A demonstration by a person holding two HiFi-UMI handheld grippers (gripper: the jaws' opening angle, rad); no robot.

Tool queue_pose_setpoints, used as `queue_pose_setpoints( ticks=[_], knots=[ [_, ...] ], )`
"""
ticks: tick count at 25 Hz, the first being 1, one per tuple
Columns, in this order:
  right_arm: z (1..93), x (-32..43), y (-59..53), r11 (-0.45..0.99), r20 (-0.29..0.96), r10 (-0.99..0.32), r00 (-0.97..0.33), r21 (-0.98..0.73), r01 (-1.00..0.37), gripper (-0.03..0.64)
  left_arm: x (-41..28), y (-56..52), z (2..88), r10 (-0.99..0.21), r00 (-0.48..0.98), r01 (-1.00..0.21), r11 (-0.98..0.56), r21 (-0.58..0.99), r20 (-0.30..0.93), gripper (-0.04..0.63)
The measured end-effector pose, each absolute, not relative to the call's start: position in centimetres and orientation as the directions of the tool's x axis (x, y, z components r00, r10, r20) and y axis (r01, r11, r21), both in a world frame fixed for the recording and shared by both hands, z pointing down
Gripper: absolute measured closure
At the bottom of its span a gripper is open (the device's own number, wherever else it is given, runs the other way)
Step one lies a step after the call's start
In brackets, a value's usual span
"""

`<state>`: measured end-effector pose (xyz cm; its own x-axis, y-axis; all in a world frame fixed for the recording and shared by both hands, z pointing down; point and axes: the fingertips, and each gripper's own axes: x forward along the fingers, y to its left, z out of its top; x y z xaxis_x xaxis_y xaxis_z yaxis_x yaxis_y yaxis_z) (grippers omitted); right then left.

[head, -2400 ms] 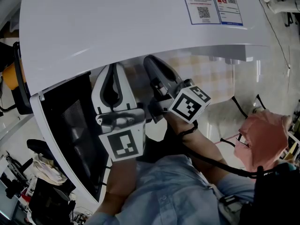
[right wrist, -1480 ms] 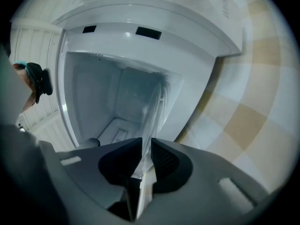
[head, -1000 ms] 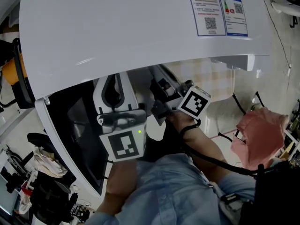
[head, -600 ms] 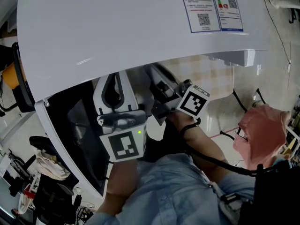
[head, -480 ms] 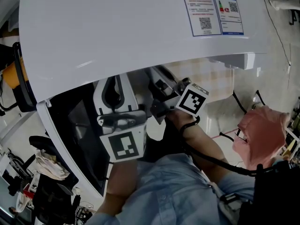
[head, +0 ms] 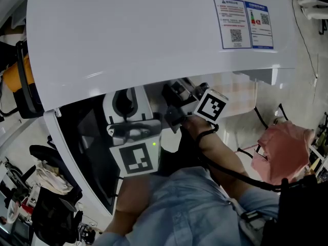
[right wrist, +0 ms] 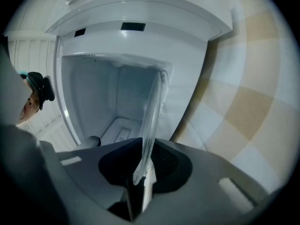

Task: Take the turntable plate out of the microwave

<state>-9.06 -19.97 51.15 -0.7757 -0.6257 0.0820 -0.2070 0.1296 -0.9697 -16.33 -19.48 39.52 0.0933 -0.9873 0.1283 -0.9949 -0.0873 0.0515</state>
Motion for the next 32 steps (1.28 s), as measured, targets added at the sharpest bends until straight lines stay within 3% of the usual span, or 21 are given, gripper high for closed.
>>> queue_pose_setpoints(
  ticks=[16,20,26,32],
  knots=[
    [51.8,-7.5,-16.5,0.08,0.102,-0.639,-0.762,-0.977,-0.197,0.558,-15.1,-17.9,39.7,-0.982,0.119,-0.992,-0.112,0.056,0.147,0.588],
    [51.3,-8.5,-17.4,0.101,0.071,-0.62,-0.781,-0.98,-0.169,0.479,-15.4,-18.2,39.7,-0.984,0.111,-0.993,-0.104,0.056,0.141,0.588],
    [50.7,-9.7,-18.7,0.114,0.012,-0.613,-0.79,-0.988,-0.103,0.471,-16.0,-18.7,39.6,-0.985,0.103,-0.994,-0.097,0.05,0.14,0.588],
    [51.4,-10.3,-19.5,0.086,0.056,-0.6,-0.798,-0.987,-0.133,0.469,-16.8,-19.2,39.3,-0.987,0.086,-0.996,-0.08,0.048,0.136,0.588]
  ],
)
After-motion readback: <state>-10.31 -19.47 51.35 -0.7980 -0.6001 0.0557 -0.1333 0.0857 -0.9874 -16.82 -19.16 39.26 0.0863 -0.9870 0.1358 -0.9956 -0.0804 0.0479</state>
